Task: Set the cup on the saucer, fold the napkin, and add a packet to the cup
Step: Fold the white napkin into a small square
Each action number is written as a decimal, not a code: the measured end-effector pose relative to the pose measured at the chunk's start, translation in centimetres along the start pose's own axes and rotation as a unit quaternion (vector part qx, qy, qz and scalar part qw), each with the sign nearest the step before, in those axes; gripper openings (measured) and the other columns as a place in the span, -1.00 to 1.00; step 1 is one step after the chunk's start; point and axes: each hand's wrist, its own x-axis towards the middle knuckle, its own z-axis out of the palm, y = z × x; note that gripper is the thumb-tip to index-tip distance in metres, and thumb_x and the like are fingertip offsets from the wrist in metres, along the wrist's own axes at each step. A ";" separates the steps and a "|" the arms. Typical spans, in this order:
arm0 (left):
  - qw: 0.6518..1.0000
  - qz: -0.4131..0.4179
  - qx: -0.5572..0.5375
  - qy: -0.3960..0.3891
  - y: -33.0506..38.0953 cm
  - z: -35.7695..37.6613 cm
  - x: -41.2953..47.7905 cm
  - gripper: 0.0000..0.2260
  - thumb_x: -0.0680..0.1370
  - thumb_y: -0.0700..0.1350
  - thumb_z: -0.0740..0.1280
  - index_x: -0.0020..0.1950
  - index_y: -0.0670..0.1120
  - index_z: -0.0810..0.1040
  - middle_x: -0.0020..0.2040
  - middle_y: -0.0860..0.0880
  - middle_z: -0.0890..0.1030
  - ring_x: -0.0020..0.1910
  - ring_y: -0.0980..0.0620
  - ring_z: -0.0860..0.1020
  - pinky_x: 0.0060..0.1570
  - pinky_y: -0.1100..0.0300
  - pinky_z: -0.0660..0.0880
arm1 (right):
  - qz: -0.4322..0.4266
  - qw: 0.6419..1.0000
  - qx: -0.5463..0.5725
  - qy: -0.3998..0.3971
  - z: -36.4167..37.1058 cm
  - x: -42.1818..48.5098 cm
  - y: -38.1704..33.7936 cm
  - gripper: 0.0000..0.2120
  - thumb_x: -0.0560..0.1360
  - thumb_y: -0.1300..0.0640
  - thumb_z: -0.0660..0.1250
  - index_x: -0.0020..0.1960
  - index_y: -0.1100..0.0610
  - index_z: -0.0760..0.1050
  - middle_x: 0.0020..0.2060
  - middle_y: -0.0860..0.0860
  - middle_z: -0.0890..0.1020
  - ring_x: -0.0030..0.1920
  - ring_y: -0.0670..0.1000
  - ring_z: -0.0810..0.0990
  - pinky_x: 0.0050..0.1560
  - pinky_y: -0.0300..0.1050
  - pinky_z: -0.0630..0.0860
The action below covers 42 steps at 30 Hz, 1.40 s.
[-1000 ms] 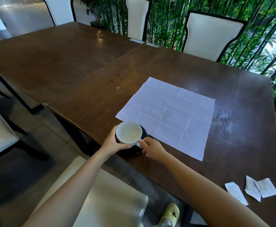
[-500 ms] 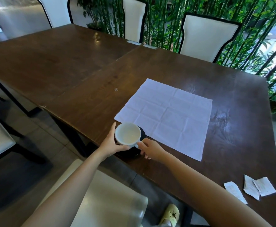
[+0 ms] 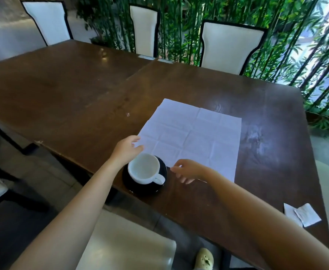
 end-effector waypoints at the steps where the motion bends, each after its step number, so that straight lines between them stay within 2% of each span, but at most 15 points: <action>1: 1.000 0.011 0.014 -0.025 1.1 0.3 0.4 -0.61 0.50 -0.06 0.34 0.32 -0.06 0.45 0.32 -0.03 0.50 0.26 0.01 0.47 0.15 0.14 0.41 | 0.008 0.999 -0.031 -0.008 -1.3 -0.3 0.2 -0.64 0.55 -0.02 0.18 0.17 0.23 0.45 -0.10 0.10 0.59 -0.22 0.04 0.57 -0.14 -0.11 0.57; 3: 0.996 0.027 0.029 -0.086 3.4 1.2 1.2 -0.62 0.51 -0.04 0.34 0.31 -0.04 0.46 0.29 -0.03 0.52 0.20 0.03 0.50 0.06 0.17 0.42 | 0.023 0.990 -0.140 -0.016 -3.8 -0.9 0.6 -0.60 0.56 -0.04 0.16 0.19 0.25 0.46 0.05 0.15 0.61 -0.08 0.07 0.58 -0.08 -0.08 0.53; 5: 0.986 0.039 0.054 -0.153 5.4 2.5 1.7 -0.61 0.51 -0.01 0.34 0.32 -0.03 0.45 0.28 -0.03 0.52 0.20 0.03 0.49 0.04 0.19 0.40 | 0.035 0.963 -0.269 0.004 -5.8 -1.3 1.3 -0.56 0.57 -0.04 0.15 0.23 0.29 0.46 0.21 0.18 0.55 0.13 0.13 0.54 0.11 -0.02 0.46; 7: 0.973 0.045 0.095 -0.206 7.1 4.2 2.1 -0.59 0.51 0.02 0.33 0.34 -0.02 0.43 0.29 -0.02 0.51 0.23 0.01 0.48 0.07 0.19 0.39 | 0.056 0.934 -0.351 0.029 -7.0 -1.4 2.6 -0.56 0.57 -0.05 0.18 0.26 0.26 0.43 0.27 0.16 0.50 0.25 0.17 0.47 0.26 0.03 0.42; 11: 0.949 0.060 0.160 -0.267 8.8 9.1 2.2 -0.53 0.51 0.01 0.33 0.39 -0.07 0.36 0.35 -0.07 0.45 0.29 -0.04 0.44 0.17 0.12 0.40 | 0.102 0.910 -0.400 0.033 -6.4 -1.5 5.7 -0.55 0.52 -0.09 0.25 0.29 0.14 0.39 0.27 0.11 0.48 0.27 0.16 0.45 0.29 0.07 0.36; 15: 0.922 0.091 0.236 -0.293 8.4 13.9 1.4 -0.48 0.50 -0.06 0.35 0.42 -0.12 0.31 0.43 -0.10 0.36 0.38 -0.07 0.35 0.29 0.13 0.31 | 0.078 0.885 -0.450 0.088 -3.9 -1.3 7.8 -0.49 0.45 -0.09 0.31 0.29 0.15 0.34 0.22 0.13 0.47 0.23 0.16 0.46 0.20 0.06 0.34; 20: 0.905 0.097 0.282 -0.303 7.2 17.5 0.9 -0.43 0.46 -0.05 0.39 0.43 -0.09 0.30 0.44 -0.09 0.32 0.41 -0.08 0.29 0.33 0.06 0.30 | -0.006 0.851 -0.498 0.163 -2.6 -0.4 9.3 -0.78 0.52 0.24 0.16 0.15 0.22 0.41 0.08 0.17 0.56 0.07 0.17 0.55 0.05 -0.01 0.36; 22: 0.903 0.106 0.293 -0.294 6.6 18.1 0.9 -0.47 0.46 -0.04 0.38 0.39 -0.11 0.33 0.38 -0.08 0.34 0.37 -0.08 0.29 0.28 0.05 0.34 | -0.032 0.851 -0.496 0.169 -3.4 -0.1 9.8 -0.81 0.51 0.27 0.14 0.11 0.22 0.41 0.03 0.15 0.58 0.03 0.17 0.58 0.03 -0.02 0.37; 27: 0.933 0.105 0.283 -0.196 6.2 18.4 2.1 -0.66 0.51 -0.12 0.27 0.27 -0.16 0.42 0.26 -0.13 0.43 0.27 -0.14 0.37 0.19 0.02 0.38 | -0.030 0.891 -0.380 0.245 -7.2 0.9 10.5 -0.83 0.52 0.23 0.10 0.08 0.19 0.39 -0.03 0.12 0.64 -0.01 0.17 0.61 -0.04 -0.02 0.38; 31: 0.946 0.096 0.297 -0.093 7.2 17.2 4.2 -0.87 0.49 -0.27 0.18 -0.09 -0.18 0.51 -0.03 -0.17 0.53 0.03 -0.21 0.49 -0.13 0.05 0.39 | -0.051 0.892 -0.340 0.295 -11.2 1.6 10.3 -0.82 0.49 0.27 0.10 0.08 0.23 0.36 -0.06 0.15 0.61 -0.05 0.21 0.58 -0.21 -0.02 0.27; 33: 0.949 0.083 0.298 -0.060 8.0 16.1 5.6 -0.86 0.44 -0.33 0.16 -0.20 -0.18 0.49 -0.13 -0.16 0.52 -0.06 -0.22 0.51 -0.20 0.05 0.38 | -0.046 0.893 -0.324 0.309 -13.4 1.7 10.5 -0.79 0.46 0.32 0.09 0.09 0.25 0.35 -0.08 0.17 0.61 -0.08 0.22 0.58 -0.23 -0.03 0.27; 36: 0.953 0.069 0.293 -0.031 9.2 14.1 7.4 -0.83 0.41 -0.35 0.16 -0.28 -0.11 0.40 -0.13 -0.18 0.53 -0.07 -0.21 0.50 -0.18 0.03 0.39 | -0.042 0.901 -0.292 0.319 -16.9 1.6 11.0 -0.79 0.46 0.33 0.10 0.09 0.25 0.34 -0.08 0.18 0.61 -0.09 0.23 0.59 -0.25 -0.04 0.31; 39: 0.953 0.056 0.298 0.003 10.2 12.3 9.1 -0.86 0.47 -0.29 0.17 -0.24 -0.14 0.47 -0.18 -0.17 0.55 -0.10 -0.22 0.52 -0.22 0.05 0.37 | -0.040 0.904 -0.270 0.329 -20.3 1.1 12.1 -0.81 0.45 0.34 0.11 0.06 0.24 0.34 -0.08 0.18 0.60 -0.14 0.23 0.58 -0.30 -0.03 0.34; 40: 0.954 0.054 0.294 0.012 10.7 11.8 9.6 -0.86 0.50 -0.25 0.18 -0.22 -0.15 0.49 -0.20 -0.16 0.54 -0.12 -0.22 0.52 -0.24 0.06 0.36 | -0.040 0.900 -0.284 0.329 -21.3 0.8 12.5 -0.80 0.46 0.35 0.10 0.07 0.26 0.36 -0.07 0.17 0.58 -0.14 0.24 0.58 -0.30 0.01 0.37; 42: 0.954 0.066 0.290 0.028 11.9 11.1 10.5 -0.81 0.50 -0.22 0.19 -0.32 -0.10 0.42 -0.26 -0.11 0.49 -0.17 -0.22 0.50 -0.30 0.08 0.31 | -0.047 0.876 -0.361 0.316 -23.1 0.3 13.6 -0.78 0.49 0.35 0.08 0.10 0.26 0.40 -0.06 0.16 0.50 -0.11 0.24 0.58 -0.24 0.10 0.47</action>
